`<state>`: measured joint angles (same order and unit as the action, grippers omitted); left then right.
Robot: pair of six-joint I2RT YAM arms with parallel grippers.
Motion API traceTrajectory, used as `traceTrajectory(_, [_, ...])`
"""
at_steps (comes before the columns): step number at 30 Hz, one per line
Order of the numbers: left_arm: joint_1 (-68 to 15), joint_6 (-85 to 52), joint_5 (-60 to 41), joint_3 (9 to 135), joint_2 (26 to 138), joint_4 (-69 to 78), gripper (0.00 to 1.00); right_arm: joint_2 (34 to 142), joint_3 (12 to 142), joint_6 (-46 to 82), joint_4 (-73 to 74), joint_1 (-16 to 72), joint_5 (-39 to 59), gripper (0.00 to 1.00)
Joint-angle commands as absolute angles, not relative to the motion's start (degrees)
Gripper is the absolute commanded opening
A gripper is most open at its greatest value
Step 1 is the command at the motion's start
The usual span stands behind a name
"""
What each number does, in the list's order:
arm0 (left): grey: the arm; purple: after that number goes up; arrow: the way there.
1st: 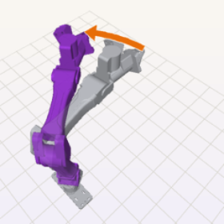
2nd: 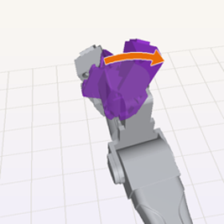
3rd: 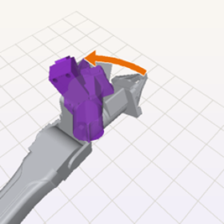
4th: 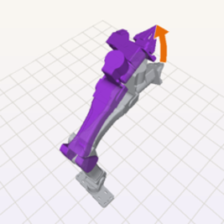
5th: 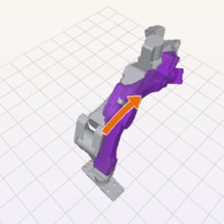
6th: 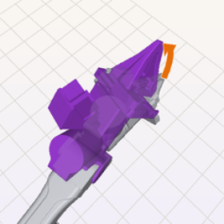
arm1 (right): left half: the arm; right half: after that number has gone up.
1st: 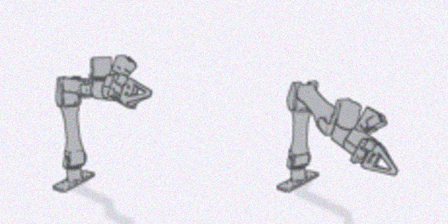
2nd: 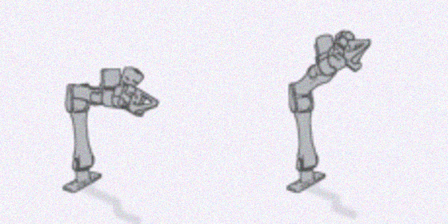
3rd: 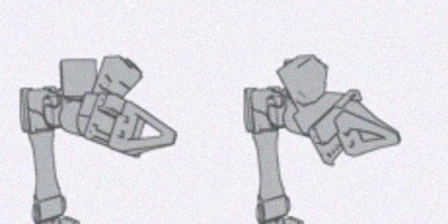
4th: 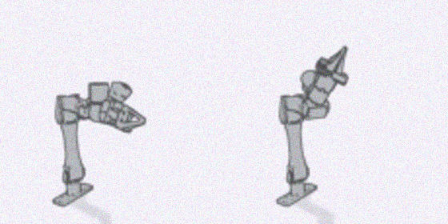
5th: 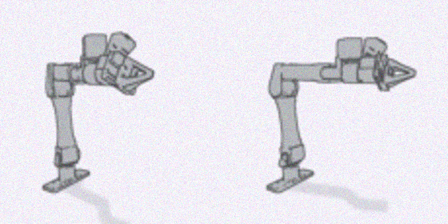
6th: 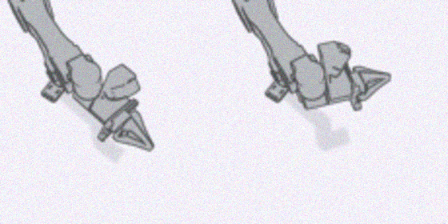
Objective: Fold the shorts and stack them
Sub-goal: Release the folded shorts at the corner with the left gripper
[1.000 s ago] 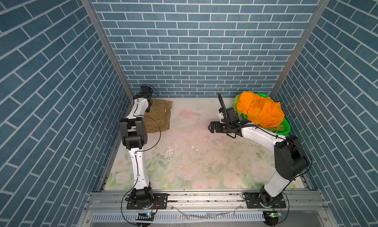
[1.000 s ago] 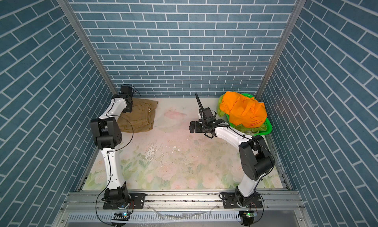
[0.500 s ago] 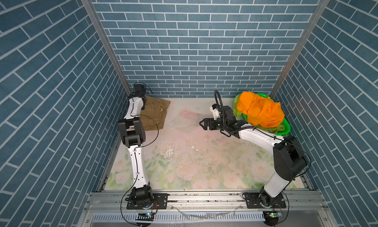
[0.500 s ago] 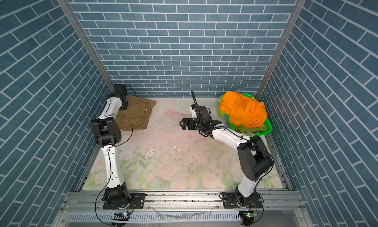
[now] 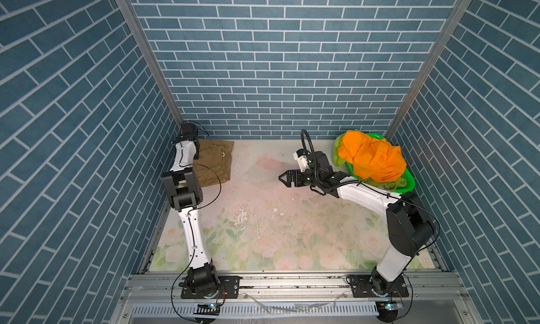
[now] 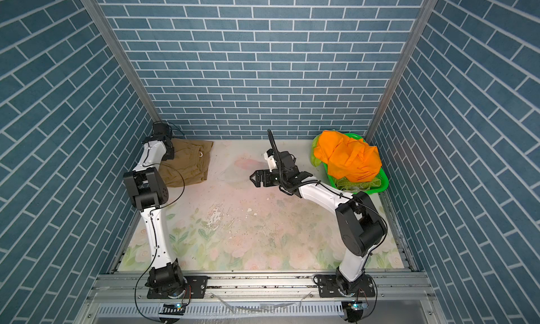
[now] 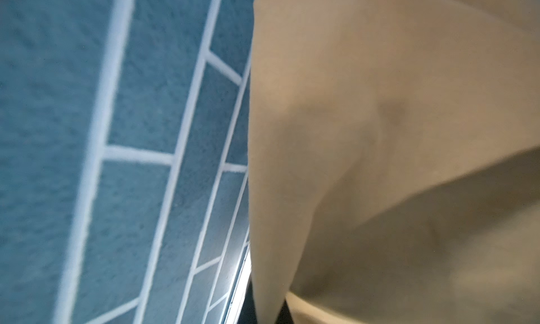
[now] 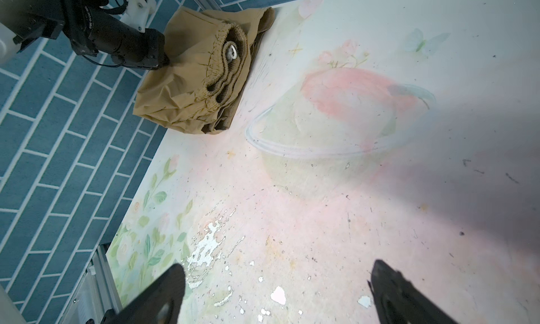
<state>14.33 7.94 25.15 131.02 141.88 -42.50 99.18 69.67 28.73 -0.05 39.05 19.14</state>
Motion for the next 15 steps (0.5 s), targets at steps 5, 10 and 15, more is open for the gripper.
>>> traceTrajectory(5, [15.23, 6.69, 23.35, 134.04, 143.38, -42.68, 0.00, 99.62, 71.73, 29.97, 0.26, 39.56, 21.80, 0.99])
traceTrajectory(10, [15.33, 4.93, 18.70, 136.42, 143.18, -44.97, 0.17, 98.83, 71.37, 29.51, -0.25, 39.72, 21.42, 0.99])
traceTrajectory(15, [13.31, 3.38, 19.74, 139.74, 140.34, -46.84, 0.92, 96.53, 73.19, 25.39, -5.94, 39.47, 17.32, 0.99])
